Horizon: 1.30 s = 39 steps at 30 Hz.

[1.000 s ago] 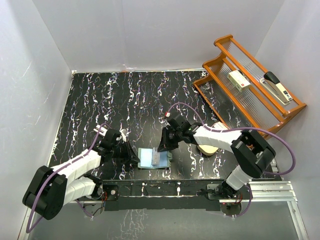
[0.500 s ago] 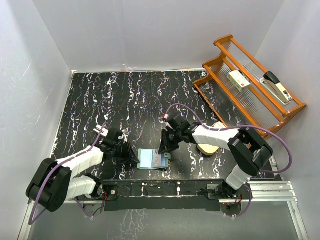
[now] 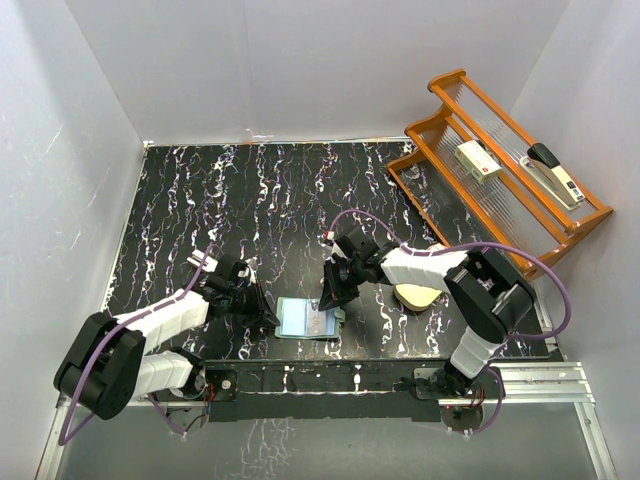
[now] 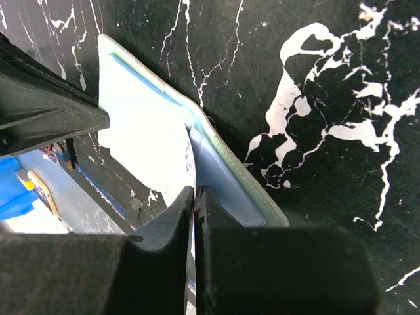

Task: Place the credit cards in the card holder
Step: Insert the credit card into the card holder.

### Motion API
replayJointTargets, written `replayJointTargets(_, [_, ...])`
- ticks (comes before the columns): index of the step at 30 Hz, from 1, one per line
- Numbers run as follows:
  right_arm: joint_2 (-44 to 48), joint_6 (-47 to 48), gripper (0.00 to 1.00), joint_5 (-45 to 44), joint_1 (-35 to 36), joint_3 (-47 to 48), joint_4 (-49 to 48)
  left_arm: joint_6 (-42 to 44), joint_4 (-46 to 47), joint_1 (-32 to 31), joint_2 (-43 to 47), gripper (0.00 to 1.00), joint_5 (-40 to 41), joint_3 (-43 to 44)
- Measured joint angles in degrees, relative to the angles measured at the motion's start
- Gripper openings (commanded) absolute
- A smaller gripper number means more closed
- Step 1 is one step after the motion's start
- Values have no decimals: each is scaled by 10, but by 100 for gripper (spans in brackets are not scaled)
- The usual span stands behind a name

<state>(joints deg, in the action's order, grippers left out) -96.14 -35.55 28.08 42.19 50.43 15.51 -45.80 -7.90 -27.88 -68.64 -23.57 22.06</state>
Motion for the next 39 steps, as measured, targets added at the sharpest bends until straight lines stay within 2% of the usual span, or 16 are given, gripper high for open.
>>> replayJointTargets(39, [-38, 3, 0, 65, -18, -5, -62, 1, -2, -6, -12, 0, 1, 8])
